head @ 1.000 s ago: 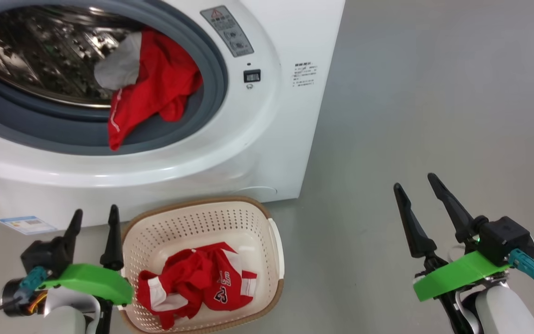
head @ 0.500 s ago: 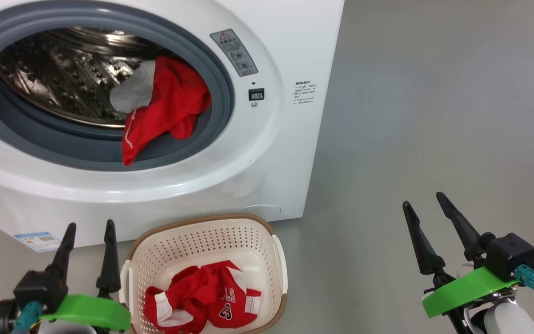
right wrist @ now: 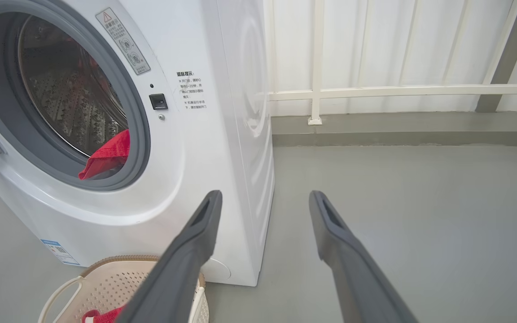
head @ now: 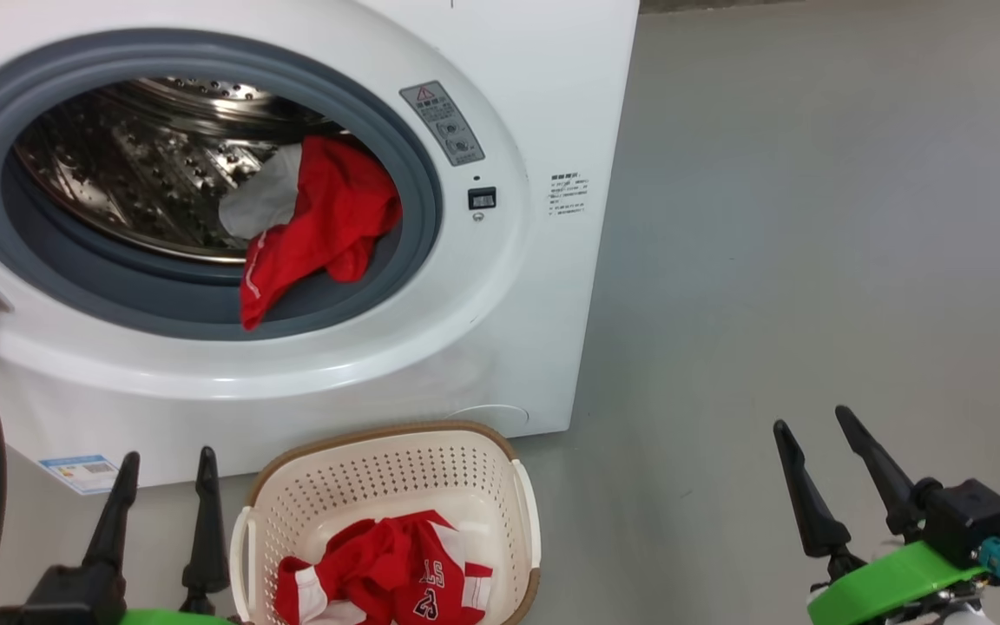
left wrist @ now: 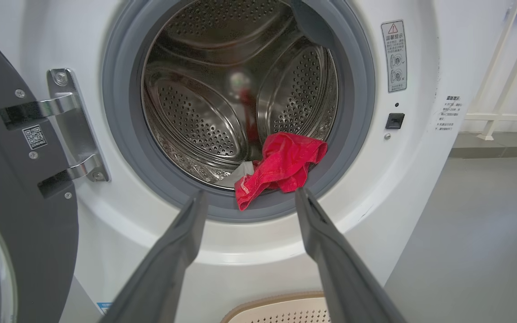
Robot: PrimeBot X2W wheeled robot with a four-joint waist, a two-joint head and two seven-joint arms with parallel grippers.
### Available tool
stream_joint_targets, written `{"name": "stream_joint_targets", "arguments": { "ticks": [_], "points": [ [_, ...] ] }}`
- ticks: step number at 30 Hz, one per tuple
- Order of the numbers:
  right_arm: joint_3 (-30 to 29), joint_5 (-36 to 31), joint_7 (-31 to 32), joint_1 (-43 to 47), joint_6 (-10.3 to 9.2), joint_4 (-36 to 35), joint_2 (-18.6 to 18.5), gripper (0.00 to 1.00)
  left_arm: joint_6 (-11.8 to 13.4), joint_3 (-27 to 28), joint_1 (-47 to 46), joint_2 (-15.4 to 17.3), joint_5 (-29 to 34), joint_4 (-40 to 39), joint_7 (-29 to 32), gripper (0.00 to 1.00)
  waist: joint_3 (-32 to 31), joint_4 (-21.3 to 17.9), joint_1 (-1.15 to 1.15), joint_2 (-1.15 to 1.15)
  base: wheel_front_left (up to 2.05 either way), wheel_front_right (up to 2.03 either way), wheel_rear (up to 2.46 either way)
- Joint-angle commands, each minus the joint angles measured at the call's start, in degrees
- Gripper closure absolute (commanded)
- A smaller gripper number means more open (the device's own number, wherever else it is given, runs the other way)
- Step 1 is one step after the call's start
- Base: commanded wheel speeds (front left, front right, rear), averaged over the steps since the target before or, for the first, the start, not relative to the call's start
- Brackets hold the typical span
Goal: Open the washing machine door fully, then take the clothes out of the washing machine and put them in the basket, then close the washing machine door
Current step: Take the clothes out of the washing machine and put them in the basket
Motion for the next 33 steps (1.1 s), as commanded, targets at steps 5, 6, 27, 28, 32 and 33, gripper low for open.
{"name": "stream_joint_targets", "arguments": {
  "ticks": [5,6,27,28,32,33],
  "points": [
    [0.8,0.52,-0.27,1.25,0.09,-1.4,-0.3,0.0,1.37,1.09,1.99,0.88,0.2,-3.82,-0.7,0.0,-1.1,-0.35,0.0,0.0,0.0,0.0,0.0],
    [0.8,0.53,-0.27,1.38,0.09,-1.41,-0.29,0.0,1.49,0.97,2.44,0.88,0.14,-4.17,-0.7,0.0,-1.22,-0.42,0.0,0.0,0.0,0.0,0.0],
    [0.29,0.43,-0.27,1.86,0.09,-1.89,-0.55,0.0,3.44,-0.34,4.25,0.88,-1.62,-6.88,-0.7,0.0,-0.95,-0.23,0.0,0.0,0.0,0.0,0.0],
    [0.28,0.43,-0.27,1.81,0.09,-1.91,-0.53,0.0,3.51,-0.31,4.16,0.88,-1.91,-6.92,-0.7,0.0,-0.86,-0.22,0.0,0.0,0.0,0.0,0.0],
    [0.2,0.46,-0.27,1.5,0.09,-1.92,-0.45,0.0,3.64,-0.5,3.51,0.88,-3.07,-6.9,-0.7,0.0,-0.16,-0.08,0.0,0.0,0.0,0.0,0.0],
    [0.19,0.45,-0.27,1.36,0.09,-1.93,-0.4,0.0,3.58,-0.64,3.21,0.88,-3.07,-6.65,-0.7,0.0,0.04,-0.05,0.0,0.0,0.0,0.0,0.0]
  ]
}}
